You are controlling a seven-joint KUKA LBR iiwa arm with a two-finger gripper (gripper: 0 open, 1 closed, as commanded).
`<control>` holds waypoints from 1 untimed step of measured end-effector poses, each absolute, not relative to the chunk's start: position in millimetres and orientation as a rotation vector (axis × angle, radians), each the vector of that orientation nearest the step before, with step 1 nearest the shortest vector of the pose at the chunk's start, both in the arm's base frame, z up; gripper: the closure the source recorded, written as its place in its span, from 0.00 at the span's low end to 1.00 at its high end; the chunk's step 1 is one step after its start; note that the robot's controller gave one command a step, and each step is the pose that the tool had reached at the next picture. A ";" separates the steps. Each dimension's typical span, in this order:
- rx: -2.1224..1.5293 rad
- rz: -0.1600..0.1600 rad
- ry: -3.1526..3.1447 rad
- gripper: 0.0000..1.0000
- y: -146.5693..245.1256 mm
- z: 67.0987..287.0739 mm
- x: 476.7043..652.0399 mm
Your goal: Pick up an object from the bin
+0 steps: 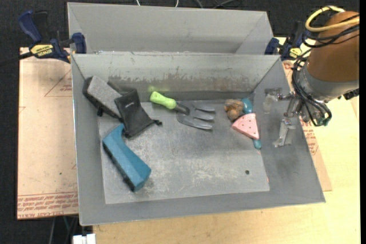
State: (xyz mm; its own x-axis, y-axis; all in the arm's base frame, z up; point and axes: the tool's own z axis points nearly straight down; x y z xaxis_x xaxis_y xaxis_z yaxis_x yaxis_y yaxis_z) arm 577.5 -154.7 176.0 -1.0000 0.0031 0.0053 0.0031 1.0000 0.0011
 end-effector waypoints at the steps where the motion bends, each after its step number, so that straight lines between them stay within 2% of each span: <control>1: 0.000 0.000 -3.143 0.00 -154.0 180.2 579.4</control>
Offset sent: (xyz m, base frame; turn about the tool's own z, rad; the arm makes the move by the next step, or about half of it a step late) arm 0.0372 0.0550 -0.0925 0.1514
